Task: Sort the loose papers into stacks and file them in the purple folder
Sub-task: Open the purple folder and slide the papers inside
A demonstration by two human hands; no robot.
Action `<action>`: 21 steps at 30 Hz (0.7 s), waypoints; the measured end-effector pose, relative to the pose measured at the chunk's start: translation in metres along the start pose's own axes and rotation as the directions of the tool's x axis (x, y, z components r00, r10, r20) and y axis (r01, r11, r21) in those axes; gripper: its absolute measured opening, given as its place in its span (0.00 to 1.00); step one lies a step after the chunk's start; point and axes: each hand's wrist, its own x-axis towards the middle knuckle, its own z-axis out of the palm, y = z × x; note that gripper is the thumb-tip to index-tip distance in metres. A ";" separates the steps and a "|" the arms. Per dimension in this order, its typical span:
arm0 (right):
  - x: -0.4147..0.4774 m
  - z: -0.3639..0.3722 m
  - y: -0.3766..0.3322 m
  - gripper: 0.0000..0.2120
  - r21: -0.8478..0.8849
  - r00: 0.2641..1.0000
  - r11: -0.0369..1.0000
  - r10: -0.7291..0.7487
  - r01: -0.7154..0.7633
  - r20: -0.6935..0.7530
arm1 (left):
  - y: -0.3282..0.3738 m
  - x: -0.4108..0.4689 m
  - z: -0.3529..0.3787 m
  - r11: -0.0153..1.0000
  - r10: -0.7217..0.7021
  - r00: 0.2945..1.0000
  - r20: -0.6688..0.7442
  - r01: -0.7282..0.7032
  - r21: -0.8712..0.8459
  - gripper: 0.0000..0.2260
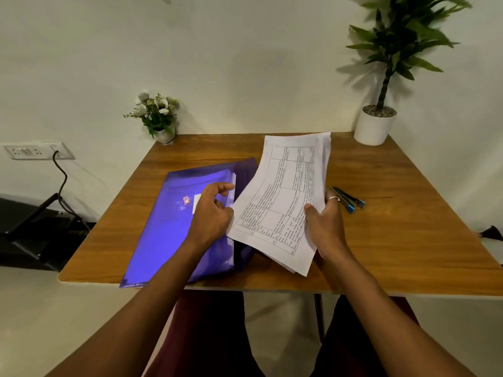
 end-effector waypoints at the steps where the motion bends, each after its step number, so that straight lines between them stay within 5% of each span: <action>1: 0.001 0.000 -0.001 0.18 -0.010 1.000 1.000 -0.026 0.026 -0.002 | 0.001 0.001 0.000 1.000 0.008 1.000 0.020 -0.008 0.014 0.20; 6: 0.005 0.003 -0.008 0.19 -0.009 1.000 1.000 -0.027 0.028 0.015 | 0.003 0.002 -0.004 0.997 0.018 0.998 0.066 -0.023 0.070 0.20; 9: 0.008 0.009 -0.014 0.16 0.037 0.990 0.994 0.095 -0.099 0.104 | 0.001 0.004 -0.005 0.993 -0.002 0.997 0.078 -0.007 0.122 0.23; 12: 0.014 0.015 -0.022 0.14 -0.016 0.920 0.961 0.269 -0.276 0.284 | 0.000 0.005 -0.004 0.987 -0.012 0.994 0.110 -0.006 0.163 0.25; 17: 0.023 0.014 -0.030 0.19 -0.188 0.789 0.950 0.312 -0.249 0.529 | 0.001 0.009 -0.005 0.982 -0.005 0.993 0.116 -0.018 0.189 0.26; 21: 0.034 0.001 -0.037 0.21 -0.217 0.745 0.937 0.349 -0.273 0.569 | 0.002 0.012 -0.007 0.979 -0.003 0.998 0.058 -0.009 0.202 0.24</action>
